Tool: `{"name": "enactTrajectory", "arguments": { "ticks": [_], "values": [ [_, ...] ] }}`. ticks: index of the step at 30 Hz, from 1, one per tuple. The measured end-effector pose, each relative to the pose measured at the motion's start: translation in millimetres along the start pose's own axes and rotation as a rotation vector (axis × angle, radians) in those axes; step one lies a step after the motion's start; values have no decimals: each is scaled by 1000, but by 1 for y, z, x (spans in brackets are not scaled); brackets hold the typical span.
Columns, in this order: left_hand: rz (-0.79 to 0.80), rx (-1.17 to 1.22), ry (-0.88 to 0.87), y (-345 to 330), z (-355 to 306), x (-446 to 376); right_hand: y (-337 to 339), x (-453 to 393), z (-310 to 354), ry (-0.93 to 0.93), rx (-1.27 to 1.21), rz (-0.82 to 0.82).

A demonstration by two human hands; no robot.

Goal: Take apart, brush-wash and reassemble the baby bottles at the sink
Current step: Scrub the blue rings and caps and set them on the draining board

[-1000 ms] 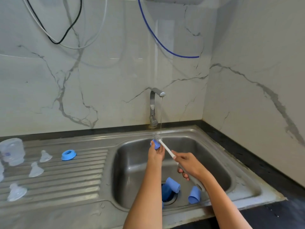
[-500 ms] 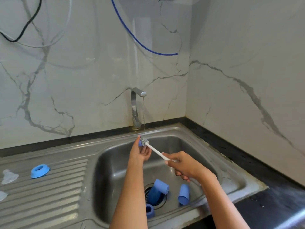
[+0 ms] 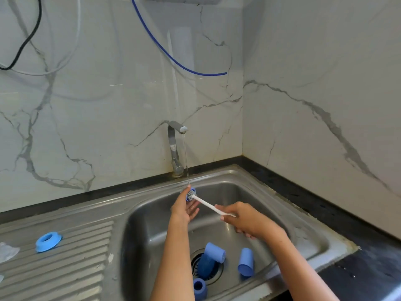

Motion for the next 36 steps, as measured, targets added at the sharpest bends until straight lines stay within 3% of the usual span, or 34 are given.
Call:
{"name": "enactTrajectory", "arguments": {
  "ticks": [2,6,7,9,12,14,15,18,20,22,25,27,30,33,36],
  "values": [
    [66,47,25,-6,2,2,-9,-1,1,-4,-17,-24],
    [270,410,5,-22,-11,15,-28,-2,-1,-226,-776,194],
    [286,451,-18,-23,-16,17,-30,-2,0,-252,-857,214],
    [199,358,-52,-18,-16,13,-29,-4,-1,-210,-671,148],
    [-174,99,-78,3,-2,10,-14,-6,6,-1,144,-69],
    [-289,81,-111,9,-2,9,-12,-10,9,85,387,-137],
    [-255,92,-130,7,-5,9,-12,-10,8,87,298,-124],
    [63,283,-98,-9,-10,5,-18,-8,0,-81,-436,78],
    [202,471,-84,-16,-15,8,-21,-4,-2,-194,-699,184],
    [177,459,-116,-17,-18,6,-21,-5,-2,-182,-654,158],
    [-168,256,-117,-1,-2,-1,-13,-11,-1,-34,-26,-72],
    [-339,241,-129,7,2,3,-11,-14,7,66,312,-157],
    [-321,364,-138,9,-5,5,-9,-15,15,116,309,-106],
    [-125,497,-52,5,-1,2,-8,-11,6,27,67,17],
    [7,483,-54,-2,-5,-2,-3,-4,3,-10,-167,39]
  ]
}}
Point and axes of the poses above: each hand's wrist, its own x-axis away from the middle knuckle, its own y-axis out of the back of the hand, z = x × y, the point moved 7 cm from there along -x, towards the middle knuckle, and after that the axes turned 11 degrees about -x, right-handed, at the moved point
